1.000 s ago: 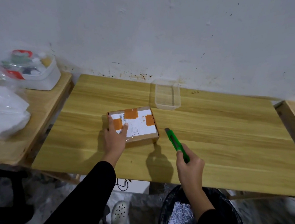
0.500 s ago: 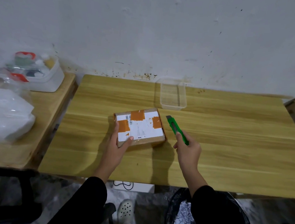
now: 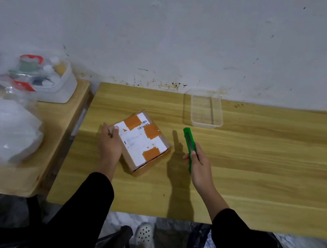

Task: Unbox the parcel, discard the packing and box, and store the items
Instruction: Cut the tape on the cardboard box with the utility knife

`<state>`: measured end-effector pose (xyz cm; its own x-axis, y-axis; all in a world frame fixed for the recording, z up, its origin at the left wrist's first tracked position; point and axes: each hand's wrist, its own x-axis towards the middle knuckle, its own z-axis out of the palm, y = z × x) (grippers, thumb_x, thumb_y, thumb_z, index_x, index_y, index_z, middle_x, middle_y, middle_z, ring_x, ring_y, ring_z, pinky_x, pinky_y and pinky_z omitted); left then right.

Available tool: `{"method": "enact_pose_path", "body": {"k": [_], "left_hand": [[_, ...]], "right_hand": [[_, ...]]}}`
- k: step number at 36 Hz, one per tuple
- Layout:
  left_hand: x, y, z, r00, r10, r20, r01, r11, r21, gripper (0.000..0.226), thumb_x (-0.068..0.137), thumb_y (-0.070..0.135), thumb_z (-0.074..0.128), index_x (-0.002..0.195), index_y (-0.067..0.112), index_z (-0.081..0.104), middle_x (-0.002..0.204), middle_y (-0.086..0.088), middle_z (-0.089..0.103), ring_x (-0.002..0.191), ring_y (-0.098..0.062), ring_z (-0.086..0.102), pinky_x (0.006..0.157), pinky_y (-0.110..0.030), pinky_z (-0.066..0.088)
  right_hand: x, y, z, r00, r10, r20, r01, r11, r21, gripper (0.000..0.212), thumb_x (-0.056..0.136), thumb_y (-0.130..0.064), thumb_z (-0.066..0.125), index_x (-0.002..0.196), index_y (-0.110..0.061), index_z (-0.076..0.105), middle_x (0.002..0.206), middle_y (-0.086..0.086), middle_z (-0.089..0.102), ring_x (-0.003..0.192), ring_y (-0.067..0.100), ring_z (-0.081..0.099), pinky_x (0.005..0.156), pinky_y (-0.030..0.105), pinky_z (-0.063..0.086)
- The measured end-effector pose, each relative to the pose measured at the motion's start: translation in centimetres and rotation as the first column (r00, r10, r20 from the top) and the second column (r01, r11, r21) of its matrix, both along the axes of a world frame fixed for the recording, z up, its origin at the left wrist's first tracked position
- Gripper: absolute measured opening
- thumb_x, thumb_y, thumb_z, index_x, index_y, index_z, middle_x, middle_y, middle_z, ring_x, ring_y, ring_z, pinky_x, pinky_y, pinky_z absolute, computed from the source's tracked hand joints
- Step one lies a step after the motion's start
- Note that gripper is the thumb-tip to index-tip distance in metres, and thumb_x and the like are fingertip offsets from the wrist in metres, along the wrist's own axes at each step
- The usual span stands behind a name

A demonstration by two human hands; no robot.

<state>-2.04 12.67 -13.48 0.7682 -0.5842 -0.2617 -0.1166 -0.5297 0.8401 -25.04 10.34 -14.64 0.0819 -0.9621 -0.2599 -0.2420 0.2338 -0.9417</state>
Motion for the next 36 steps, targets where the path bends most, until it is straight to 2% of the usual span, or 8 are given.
{"method": "enact_pose_path", "body": {"k": [2, 7, 10, 16, 21, 25, 29, 36], "left_hand": [[0.6, -1.2, 0.1, 0.999, 0.033, 0.001, -0.033, 0.999, 0.000, 0.050, 0.101, 0.026, 0.036, 0.147, 0.011, 0.023, 0.140, -0.015, 0.046, 0.121, -0.031, 0.049, 0.061, -0.010, 0.035], [2.5, -3.8, 0.0, 0.996, -0.037, 0.076, 0.038, 0.999, -0.015, 0.047, 0.102, 0.024, 0.032, 0.145, 0.009, 0.026, 0.132, -0.012, 0.051, 0.089, -0.017, 0.054, 0.052, -0.008, 0.035], [3.5, -5.3, 0.2, 0.991, -0.101, 0.085, 0.103, 0.994, -0.024, 0.047, 0.101, 0.026, 0.035, 0.146, 0.013, 0.029, 0.128, -0.016, 0.055, 0.087, -0.014, 0.047, 0.069, -0.020, 0.034], [5.4, -7.7, -0.8, 0.966, -0.235, 0.104, 0.237, 0.971, -0.007, 0.046, 0.100, 0.032, 0.036, 0.144, 0.022, 0.031, 0.075, 0.022, 0.035, 0.060, 0.004, 0.033, 0.055, -0.014, 0.030], [6.0, -8.8, -1.3, 0.964, -0.264, 0.030, 0.265, 0.964, -0.029, 0.047, 0.098, 0.037, 0.038, 0.144, 0.030, 0.030, 0.103, 0.007, 0.057, 0.071, -0.015, 0.054, 0.054, -0.026, 0.043], [5.9, -9.0, -1.3, 0.963, -0.264, -0.044, 0.261, 0.963, -0.062, 0.046, 0.098, 0.037, 0.039, 0.143, 0.032, 0.032, 0.083, 0.013, 0.054, 0.074, -0.020, 0.052, 0.057, -0.033, 0.043], [6.0, -8.9, -1.4, 0.960, -0.265, -0.094, 0.258, 0.963, -0.078, 0.046, 0.097, 0.040, 0.040, 0.142, 0.036, 0.031, 0.090, -0.004, 0.064, 0.066, -0.018, 0.051, 0.047, -0.026, 0.039], [6.2, -8.9, -1.7, 0.957, -0.268, -0.108, 0.260, 0.962, -0.080, 0.046, 0.097, 0.041, 0.041, 0.141, 0.038, 0.030, 0.091, -0.011, 0.064, 0.066, -0.022, 0.050, 0.045, -0.027, 0.037]], "right_hand": [[1.3, -1.0, -0.4, 1.000, -0.007, 0.008, 0.007, 1.000, -0.008, 0.041, 0.099, -0.012, 0.034, 0.139, -0.017, 0.037, 0.073, -0.003, 0.056, 0.064, 0.008, 0.044, 0.052, 0.012, 0.033], [4.6, -4.0, -0.7, 0.999, -0.026, 0.034, 0.027, 0.999, -0.032, 0.037, 0.099, -0.008, 0.032, 0.134, -0.014, 0.042, 0.081, 0.005, 0.056, 0.079, 0.020, 0.047, 0.049, 0.006, 0.034], [6.9, -6.3, -1.1, 0.998, -0.041, -0.047, 0.038, 0.998, -0.057, 0.037, 0.099, -0.011, 0.032, 0.135, -0.011, 0.041, 0.114, 0.008, 0.057, 0.104, 0.020, 0.052, 0.081, 0.010, 0.040], [10.2, -10.9, -2.2, 0.969, -0.076, -0.236, 0.055, 0.994, -0.094, 0.042, 0.100, -0.016, 0.030, 0.141, -0.007, 0.030, 0.128, 0.017, 0.041, 0.114, 0.025, 0.042, 0.089, 0.020, 0.029], [12.5, -13.7, -2.7, 0.942, -0.160, -0.295, 0.118, 0.981, -0.154, 0.042, 0.099, -0.016, 0.031, 0.140, -0.008, 0.029, 0.132, 0.016, 0.042, 0.114, 0.022, 0.042, 0.093, 0.029, 0.033], [13.6, -15.4, -3.0, 0.907, -0.239, -0.346, 0.181, 0.965, -0.192, 0.037, 0.098, -0.014, 0.033, 0.134, -0.005, 0.035, 0.125, 0.019, 0.045, 0.108, 0.027, 0.045, 0.082, 0.028, 0.033], [14.1, -16.2, -3.3, 0.883, -0.268, -0.386, 0.206, 0.959, -0.194, 0.036, 0.097, -0.013, 0.036, 0.132, -0.006, 0.036, 0.119, 0.017, 0.043, 0.090, 0.018, 0.040, 0.075, 0.030, 0.035], [14.1, -16.1, -4.0, 0.853, -0.238, -0.464, 0.168, 0.968, -0.189, 0.034, 0.095, -0.018, 0.045, 0.127, -0.005, 0.046, 0.117, 0.016, 0.043, 0.104, 0.028, 0.046, 0.087, 0.034, 0.041]]}}
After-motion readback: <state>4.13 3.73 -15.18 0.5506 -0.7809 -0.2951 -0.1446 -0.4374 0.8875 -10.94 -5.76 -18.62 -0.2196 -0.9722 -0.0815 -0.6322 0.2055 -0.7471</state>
